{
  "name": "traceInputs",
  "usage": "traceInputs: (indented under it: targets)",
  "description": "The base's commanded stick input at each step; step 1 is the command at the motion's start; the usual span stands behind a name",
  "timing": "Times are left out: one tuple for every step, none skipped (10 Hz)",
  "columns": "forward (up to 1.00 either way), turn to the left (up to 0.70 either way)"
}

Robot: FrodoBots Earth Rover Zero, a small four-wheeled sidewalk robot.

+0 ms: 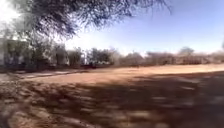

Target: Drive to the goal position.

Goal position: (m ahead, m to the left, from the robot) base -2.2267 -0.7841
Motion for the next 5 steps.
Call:
traceInputs:
  targets:
    - [1.0,0.27]
    - [1.0,0.27]
    - [1.0,0.27]
    - [1.0,0.27]
    - [1.0,0.27]
